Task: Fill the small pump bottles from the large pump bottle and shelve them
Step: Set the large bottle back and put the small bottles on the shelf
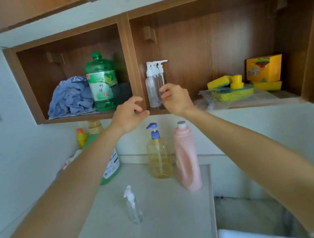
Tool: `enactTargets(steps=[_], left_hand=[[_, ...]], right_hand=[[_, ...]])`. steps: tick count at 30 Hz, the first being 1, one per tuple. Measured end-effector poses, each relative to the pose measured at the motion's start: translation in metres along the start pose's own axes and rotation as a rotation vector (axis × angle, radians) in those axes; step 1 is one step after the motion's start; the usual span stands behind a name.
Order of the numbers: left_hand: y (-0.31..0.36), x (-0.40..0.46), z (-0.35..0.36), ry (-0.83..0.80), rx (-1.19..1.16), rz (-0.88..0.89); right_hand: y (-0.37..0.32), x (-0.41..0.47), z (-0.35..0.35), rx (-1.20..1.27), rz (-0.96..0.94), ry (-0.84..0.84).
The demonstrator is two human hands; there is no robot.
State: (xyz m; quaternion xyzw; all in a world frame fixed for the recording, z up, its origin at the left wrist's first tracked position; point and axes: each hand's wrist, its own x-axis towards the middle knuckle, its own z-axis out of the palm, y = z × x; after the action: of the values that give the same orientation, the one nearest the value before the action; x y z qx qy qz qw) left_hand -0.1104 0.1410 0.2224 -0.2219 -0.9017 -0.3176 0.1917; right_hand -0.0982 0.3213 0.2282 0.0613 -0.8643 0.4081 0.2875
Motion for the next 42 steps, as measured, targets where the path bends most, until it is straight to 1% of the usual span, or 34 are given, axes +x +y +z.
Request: enactTargets(steps=[3,4,5,7,9,12,14,16,18,19,20,23,25,27,30,32,35,37,39,42], left_hand=[[-0.026,-0.057,-0.014,-0.059,-0.195,-0.039],[-0.034,-0.075,-0.016,-0.057,-0.266,-0.056],[-0.046,-0.099,-0.019,-0.054,-0.316,-0.088],[-0.071,-0.146,-0.021,-0.026,-0.364,-0.145],[-0.096,-0.192,-0.025,-0.016,-0.367,-0.204],[-0.129,-0.230,-0.027,-0.010,-0.394,-0.301],[-0.151,-0.248,-0.033,0.047,-0.369,-0.332],[-0.166,-0.262,-0.039,0.115,-0.358,-0.292],[-0.177,-0.274,-0.042,0.131,-0.385,-0.263],[-0.187,-0.281,-0.042,0.109,-0.378,-0.281],[-0.197,-0.287,-0.040,0.074,-0.356,-0.340],[-0.225,-0.300,-0.026,-0.057,-0.311,-0.577],[-0.234,-0.303,-0.014,-0.161,-0.254,-0.663],[-0.236,-0.304,-0.002,-0.231,-0.211,-0.659],[-0.238,-0.301,0.009,-0.235,-0.245,-0.610],[-0.236,-0.303,0.014,-0.232,-0.302,-0.587],[-0.239,-0.306,0.025,-0.158,-0.339,-0.618],[-0.238,-0.309,0.028,-0.132,-0.306,-0.632],[-0.235,-0.309,0.031,-0.144,-0.291,-0.626],[-0.219,-0.303,0.030,-0.173,-0.333,-0.612]], right_hand=[[-0.010,-0.054,0.028,0.229,0.018,0.005],[-0.007,-0.070,0.039,0.297,0.047,-0.011],[-0.002,-0.089,0.059,0.342,0.103,-0.066],[0.010,-0.123,0.100,0.330,0.209,-0.186],[0.020,-0.155,0.140,0.257,0.297,-0.318],[0.033,-0.188,0.174,0.155,0.418,-0.453],[0.044,-0.203,0.193,0.159,0.488,-0.496],[0.054,-0.211,0.207,0.154,0.508,-0.501],[0.058,-0.213,0.216,0.160,0.526,-0.487],[0.058,-0.215,0.224,0.169,0.524,-0.477],[0.057,-0.216,0.227,0.168,0.518,-0.449],[0.058,-0.218,0.240,0.112,0.473,-0.344],[0.057,-0.219,0.245,0.059,0.431,-0.358],[0.055,-0.220,0.248,-0.028,0.363,-0.417],[0.053,-0.222,0.252,-0.133,0.293,-0.478],[0.053,-0.225,0.254,-0.105,0.278,-0.535],[0.051,-0.234,0.254,-0.006,0.244,-0.629],[0.046,-0.242,0.257,0.030,0.225,-0.632],[0.043,-0.250,0.260,0.042,0.209,-0.618],[0.039,-0.256,0.259,0.018,0.208,-0.665]])
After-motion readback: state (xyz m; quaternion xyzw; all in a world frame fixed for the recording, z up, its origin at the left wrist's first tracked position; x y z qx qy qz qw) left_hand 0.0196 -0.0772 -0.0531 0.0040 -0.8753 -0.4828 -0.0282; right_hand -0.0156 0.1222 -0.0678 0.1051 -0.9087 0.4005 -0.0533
